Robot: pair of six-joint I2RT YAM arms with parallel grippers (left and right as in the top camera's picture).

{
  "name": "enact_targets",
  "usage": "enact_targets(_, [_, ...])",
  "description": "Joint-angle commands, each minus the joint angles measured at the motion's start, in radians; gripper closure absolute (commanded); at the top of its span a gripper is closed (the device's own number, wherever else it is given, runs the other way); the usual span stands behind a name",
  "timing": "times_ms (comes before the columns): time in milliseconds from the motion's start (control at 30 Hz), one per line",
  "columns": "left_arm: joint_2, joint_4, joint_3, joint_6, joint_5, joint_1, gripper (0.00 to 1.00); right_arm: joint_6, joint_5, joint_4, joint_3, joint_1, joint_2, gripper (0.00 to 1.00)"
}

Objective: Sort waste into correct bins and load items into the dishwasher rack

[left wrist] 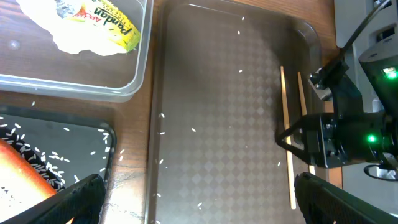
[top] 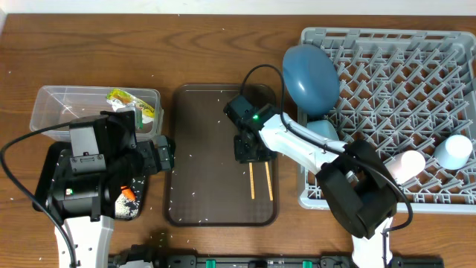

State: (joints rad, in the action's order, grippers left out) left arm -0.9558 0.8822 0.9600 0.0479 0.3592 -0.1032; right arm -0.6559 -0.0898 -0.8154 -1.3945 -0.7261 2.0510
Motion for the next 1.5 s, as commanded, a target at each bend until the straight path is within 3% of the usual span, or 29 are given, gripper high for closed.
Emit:
enact_targets(0, [0.002, 0.000, 0.023, -0.010, -0.012, -0.005, 0.02, 0.010, -0.002, 0.019, 0.001, -0.005, 0.023, 0.94])
enact_targets(33, [0.002, 0.000, 0.023, -0.010, -0.013, -0.005, 0.02, 0.031, -0.016, 0.023, 0.000, -0.005, 0.020, 0.99])
enact_targets(200, [0.002, 0.000, 0.023, -0.010, -0.013, -0.005, 0.02, 0.142, -0.048, -0.009, -0.040, 0.013, -0.034, 0.99])
enact_targets(467, [0.002, 0.000, 0.023, -0.010, -0.012, -0.005, 0.02, 0.328, -0.065, -0.165, -0.168, 0.111, -0.313, 0.99])
enact_targets(600, [0.002, 0.000, 0.023, -0.010, -0.013, -0.005, 0.02, 0.385, -0.064, -0.212, -0.173, 0.239, -0.476, 0.99])
enact_targets(767, [0.002, 0.000, 0.023, -0.010, -0.013, -0.005, 0.02, 0.459, 0.024, -0.309, -0.173, 0.507, -0.598, 0.99])
enact_targets(933, [0.002, 0.000, 0.023, -0.010, -0.013, -0.005, 0.02, 0.623, 0.087, -0.346, -0.154, 0.779, -0.581, 0.99])
enact_targets(1067, [0.002, 0.000, 0.023, -0.010, -0.013, -0.005, 0.02, 0.684, 0.090, -0.328, -0.133, 0.896, -0.507, 0.99])
enact_targets(1467, [0.002, 0.000, 0.023, -0.010, -0.012, -0.005, 0.02, 0.780, 0.111, -0.294, -0.133, 0.908, -0.251, 0.98])
